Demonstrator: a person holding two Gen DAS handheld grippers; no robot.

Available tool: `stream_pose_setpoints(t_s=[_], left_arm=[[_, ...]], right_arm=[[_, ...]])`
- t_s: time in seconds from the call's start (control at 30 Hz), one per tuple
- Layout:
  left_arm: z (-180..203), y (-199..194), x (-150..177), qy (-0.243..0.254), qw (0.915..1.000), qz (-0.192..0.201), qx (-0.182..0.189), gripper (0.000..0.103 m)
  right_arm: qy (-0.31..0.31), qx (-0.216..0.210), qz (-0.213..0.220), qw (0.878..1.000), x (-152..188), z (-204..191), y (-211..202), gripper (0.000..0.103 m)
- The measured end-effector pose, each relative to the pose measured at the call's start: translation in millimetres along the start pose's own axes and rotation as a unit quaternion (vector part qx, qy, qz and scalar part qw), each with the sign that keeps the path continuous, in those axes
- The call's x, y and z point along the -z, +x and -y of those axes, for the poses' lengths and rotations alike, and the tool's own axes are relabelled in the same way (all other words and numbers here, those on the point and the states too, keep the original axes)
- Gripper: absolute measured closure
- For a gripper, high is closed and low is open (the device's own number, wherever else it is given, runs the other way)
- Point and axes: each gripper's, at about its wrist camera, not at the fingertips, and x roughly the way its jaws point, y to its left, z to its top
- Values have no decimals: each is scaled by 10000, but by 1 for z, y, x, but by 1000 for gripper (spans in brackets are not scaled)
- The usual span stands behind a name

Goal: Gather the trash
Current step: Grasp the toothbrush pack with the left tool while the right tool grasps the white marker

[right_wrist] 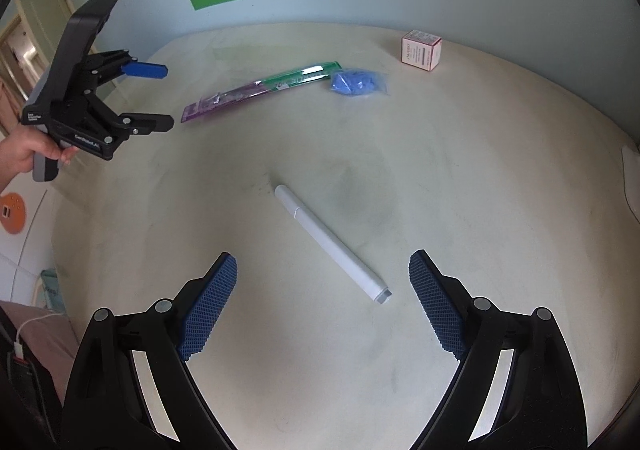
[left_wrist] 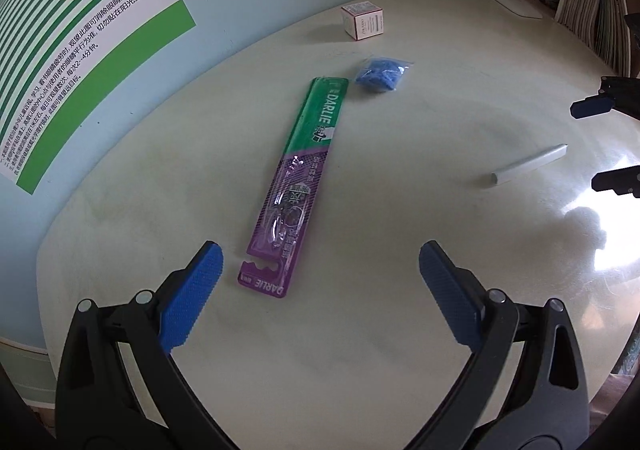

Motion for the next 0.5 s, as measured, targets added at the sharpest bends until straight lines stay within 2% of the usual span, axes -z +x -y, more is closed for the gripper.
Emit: stream_pose_setpoints(t_s=[0.1,0.33,0.4,0.5], left_arm=[[-11,16,-4,-19,10000,-49,22,7],[-28,51,-10,-22,9997,-122,210,7],[-32,59,-11,-27,9995,-139,270,7],[-39,68,-12,-119,9990,-85,430,7]], right_arm=[[-52,-140,-111,9998,-7,0,14,21],[-214,-38,-415,9989,-13,0,47,40],[-377,82,-376,9985,-13,-4,49,44],[-700,403,-356,9961,-11,-12,50,55]])
